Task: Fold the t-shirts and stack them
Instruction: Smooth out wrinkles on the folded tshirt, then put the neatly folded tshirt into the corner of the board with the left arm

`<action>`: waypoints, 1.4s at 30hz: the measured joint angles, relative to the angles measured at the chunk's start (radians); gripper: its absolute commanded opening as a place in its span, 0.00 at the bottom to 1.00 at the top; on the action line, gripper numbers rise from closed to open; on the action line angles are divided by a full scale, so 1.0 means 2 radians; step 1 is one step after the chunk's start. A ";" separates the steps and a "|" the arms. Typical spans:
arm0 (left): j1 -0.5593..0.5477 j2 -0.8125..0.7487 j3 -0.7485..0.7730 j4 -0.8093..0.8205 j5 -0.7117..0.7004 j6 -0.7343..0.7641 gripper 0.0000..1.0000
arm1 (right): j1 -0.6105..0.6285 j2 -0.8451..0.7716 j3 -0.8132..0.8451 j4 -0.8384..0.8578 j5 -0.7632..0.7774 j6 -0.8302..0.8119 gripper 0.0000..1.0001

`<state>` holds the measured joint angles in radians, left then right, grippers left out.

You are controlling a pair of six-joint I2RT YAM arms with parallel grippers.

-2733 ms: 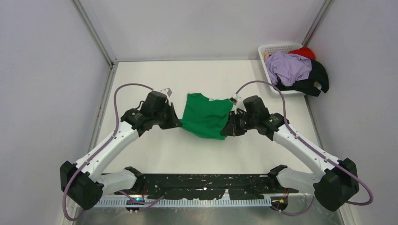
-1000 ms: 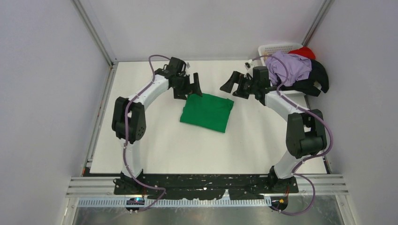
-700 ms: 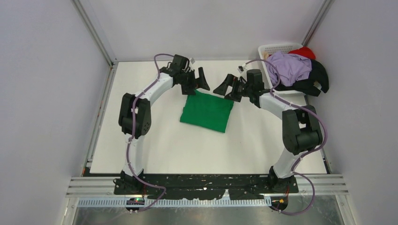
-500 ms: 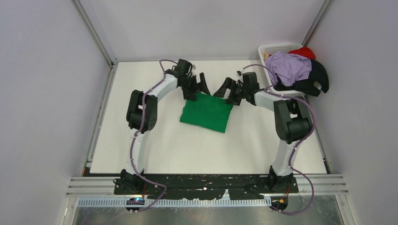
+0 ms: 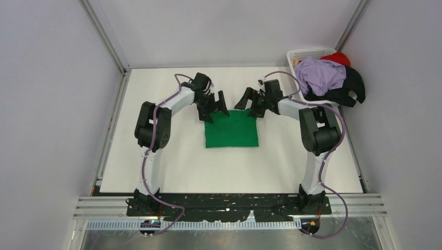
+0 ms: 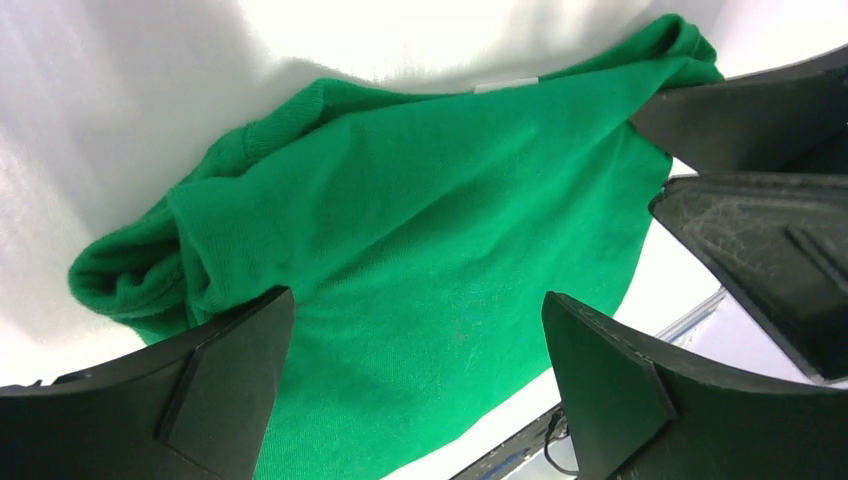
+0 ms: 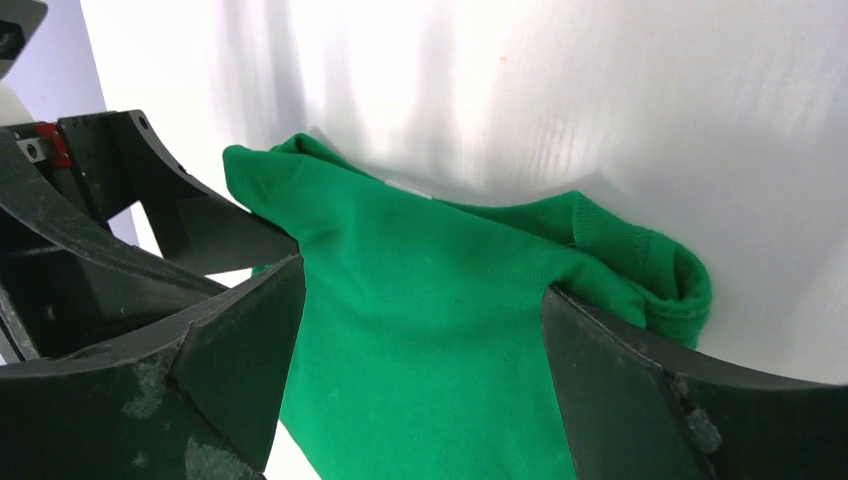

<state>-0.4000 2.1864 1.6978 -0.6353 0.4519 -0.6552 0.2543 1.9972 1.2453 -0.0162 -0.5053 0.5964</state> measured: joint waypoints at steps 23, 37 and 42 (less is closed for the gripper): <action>0.000 -0.103 -0.107 -0.031 -0.091 0.030 0.58 | -0.030 -0.266 -0.125 -0.067 0.107 -0.045 0.95; -0.008 0.002 0.028 -0.123 -0.192 0.029 0.00 | -0.052 -0.341 -0.141 -0.099 0.136 -0.079 0.95; -0.007 0.023 0.115 -0.182 -0.316 0.057 0.00 | -0.063 -0.349 -0.149 -0.099 0.150 -0.091 0.95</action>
<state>-0.4137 2.2322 1.9270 -0.9993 -0.1799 -0.5419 0.1276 1.2984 0.9482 -0.2146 -0.2054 0.4149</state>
